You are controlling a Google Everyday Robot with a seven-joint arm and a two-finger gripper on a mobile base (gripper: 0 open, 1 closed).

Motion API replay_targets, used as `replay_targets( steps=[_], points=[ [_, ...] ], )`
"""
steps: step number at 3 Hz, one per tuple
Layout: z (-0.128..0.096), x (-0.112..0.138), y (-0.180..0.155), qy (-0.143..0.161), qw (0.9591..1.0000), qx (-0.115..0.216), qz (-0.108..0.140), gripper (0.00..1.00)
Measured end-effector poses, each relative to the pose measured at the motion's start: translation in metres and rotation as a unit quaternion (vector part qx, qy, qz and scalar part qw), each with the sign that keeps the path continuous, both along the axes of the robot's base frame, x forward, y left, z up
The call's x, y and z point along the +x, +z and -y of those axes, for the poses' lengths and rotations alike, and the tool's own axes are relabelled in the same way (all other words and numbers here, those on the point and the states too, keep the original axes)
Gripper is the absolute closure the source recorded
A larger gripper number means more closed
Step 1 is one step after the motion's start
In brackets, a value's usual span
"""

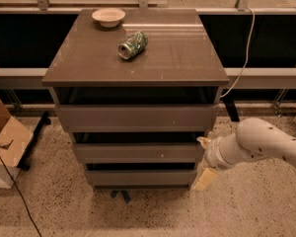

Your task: Open middle drawer

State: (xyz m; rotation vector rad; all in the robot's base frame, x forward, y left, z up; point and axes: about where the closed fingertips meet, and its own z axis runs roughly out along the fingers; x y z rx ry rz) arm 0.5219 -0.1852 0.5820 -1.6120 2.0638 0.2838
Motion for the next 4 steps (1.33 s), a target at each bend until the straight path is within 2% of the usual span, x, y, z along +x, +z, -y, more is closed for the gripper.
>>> replay_targets(
  steps=[1, 2, 3, 4],
  points=[
    [0.002, 0.025, -0.058, 0.001, 0.9995, 0.016, -0.028, 0.0],
    [0.0, 0.026, -0.06, 0.0, 0.9995, 0.018, -0.026, 0.0],
    [-0.012, 0.03, -0.065, -0.007, 0.9995, 0.028, -0.01, 0.0],
    [-0.034, 0.049, -0.074, 0.006, 0.9993, 0.035, 0.009, 0.0]
  ],
)
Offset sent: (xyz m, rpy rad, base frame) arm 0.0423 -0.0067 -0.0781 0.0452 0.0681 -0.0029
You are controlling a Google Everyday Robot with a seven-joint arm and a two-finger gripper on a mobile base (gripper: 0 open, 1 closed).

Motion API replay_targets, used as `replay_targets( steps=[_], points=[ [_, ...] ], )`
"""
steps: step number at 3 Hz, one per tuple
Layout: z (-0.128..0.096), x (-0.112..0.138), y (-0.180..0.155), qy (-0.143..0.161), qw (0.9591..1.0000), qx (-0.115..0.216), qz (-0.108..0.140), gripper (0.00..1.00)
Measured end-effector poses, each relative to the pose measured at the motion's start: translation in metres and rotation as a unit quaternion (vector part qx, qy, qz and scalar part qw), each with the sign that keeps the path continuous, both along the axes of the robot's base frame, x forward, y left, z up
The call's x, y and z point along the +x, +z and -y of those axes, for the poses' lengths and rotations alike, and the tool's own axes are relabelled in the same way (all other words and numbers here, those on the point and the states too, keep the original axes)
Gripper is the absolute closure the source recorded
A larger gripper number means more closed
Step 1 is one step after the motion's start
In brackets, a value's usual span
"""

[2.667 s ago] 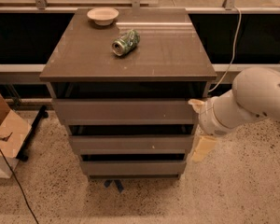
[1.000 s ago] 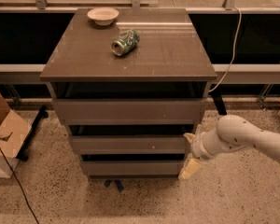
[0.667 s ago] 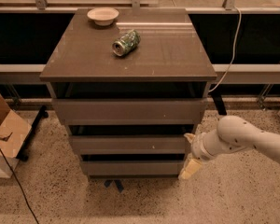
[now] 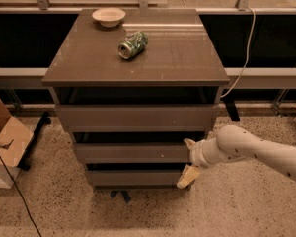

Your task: Open middle drawer

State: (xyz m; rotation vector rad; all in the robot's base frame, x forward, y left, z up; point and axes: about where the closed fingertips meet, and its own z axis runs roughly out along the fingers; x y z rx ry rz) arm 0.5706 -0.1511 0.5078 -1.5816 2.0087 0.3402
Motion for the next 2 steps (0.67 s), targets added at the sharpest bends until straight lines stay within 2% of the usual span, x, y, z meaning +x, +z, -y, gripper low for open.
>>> replay_targets(
  steps=[2],
  points=[
    [-0.033, 0.042, -0.03, 0.015, 0.9996, 0.023, 0.0, 0.0]
  ],
)
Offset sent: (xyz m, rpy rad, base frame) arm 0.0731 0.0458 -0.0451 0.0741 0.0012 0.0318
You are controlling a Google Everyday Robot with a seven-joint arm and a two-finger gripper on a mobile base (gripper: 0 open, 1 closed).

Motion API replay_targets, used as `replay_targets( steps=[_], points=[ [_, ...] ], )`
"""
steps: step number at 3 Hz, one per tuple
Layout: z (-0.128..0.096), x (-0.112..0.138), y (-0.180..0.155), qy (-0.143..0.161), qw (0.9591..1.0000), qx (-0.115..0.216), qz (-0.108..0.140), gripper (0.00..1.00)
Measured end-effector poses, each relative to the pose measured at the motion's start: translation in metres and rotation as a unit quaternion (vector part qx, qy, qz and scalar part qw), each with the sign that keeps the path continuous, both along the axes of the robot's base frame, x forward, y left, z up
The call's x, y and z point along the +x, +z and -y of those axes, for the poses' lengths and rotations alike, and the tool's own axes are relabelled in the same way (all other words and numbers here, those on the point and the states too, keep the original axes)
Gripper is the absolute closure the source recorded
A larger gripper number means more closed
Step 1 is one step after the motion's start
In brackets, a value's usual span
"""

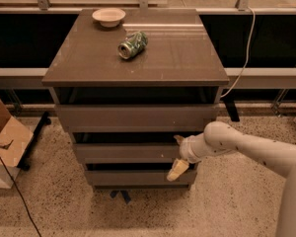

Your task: Open middle drawer

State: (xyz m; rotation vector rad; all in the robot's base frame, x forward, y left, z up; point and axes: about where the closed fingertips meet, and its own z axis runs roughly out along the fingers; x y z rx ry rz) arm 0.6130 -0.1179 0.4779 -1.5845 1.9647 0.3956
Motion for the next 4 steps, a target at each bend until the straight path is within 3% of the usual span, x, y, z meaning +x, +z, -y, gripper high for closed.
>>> replay_targets(
  steps=[2, 3, 4],
  points=[
    [-0.003, 0.038, -0.036, -0.025, 0.9991, 0.026, -0.024, 0.0],
    [0.002, 0.049, -0.052, -0.037, 0.9979, 0.036, -0.04, 0.14],
    [0.007, 0.046, -0.059, -0.035, 0.9975, 0.036, -0.049, 0.45]
  ],
)
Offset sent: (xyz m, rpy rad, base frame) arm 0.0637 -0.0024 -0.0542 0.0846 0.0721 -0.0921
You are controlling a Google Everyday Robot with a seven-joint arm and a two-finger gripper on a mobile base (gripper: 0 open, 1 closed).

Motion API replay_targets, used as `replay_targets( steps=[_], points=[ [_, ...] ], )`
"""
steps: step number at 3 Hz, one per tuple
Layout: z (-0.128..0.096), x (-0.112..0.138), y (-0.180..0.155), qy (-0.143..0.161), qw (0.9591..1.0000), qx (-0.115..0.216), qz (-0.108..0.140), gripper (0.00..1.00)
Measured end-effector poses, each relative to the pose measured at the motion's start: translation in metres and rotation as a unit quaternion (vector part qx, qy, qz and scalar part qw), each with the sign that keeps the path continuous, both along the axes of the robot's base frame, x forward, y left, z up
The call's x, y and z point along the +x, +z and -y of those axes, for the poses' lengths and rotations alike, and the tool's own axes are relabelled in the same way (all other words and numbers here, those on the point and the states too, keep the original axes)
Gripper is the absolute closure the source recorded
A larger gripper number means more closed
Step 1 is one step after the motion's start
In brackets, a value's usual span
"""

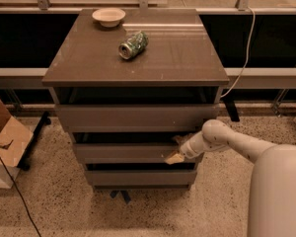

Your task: Open middle drawer

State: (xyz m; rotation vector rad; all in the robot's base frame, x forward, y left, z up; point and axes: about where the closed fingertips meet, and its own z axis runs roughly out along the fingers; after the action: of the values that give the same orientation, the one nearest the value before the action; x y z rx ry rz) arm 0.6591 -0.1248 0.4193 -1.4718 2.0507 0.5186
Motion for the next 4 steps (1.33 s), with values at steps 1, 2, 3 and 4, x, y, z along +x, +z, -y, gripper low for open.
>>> replay_targets(
  steps=[1, 2, 3, 4],
  points=[
    [0.0, 0.0, 0.004, 0.0, 1.0, 0.0, 0.0, 0.73],
    [0.0, 0.0, 0.009, 0.0, 1.0, 0.0, 0.0, 0.51],
    [0.0, 0.0, 0.009, 0.0, 1.0, 0.0, 0.0, 0.28],
    [-0.001, -0.033, 0.008, -0.005, 0.9997, -0.002, -0.024, 0.05]
  ],
)
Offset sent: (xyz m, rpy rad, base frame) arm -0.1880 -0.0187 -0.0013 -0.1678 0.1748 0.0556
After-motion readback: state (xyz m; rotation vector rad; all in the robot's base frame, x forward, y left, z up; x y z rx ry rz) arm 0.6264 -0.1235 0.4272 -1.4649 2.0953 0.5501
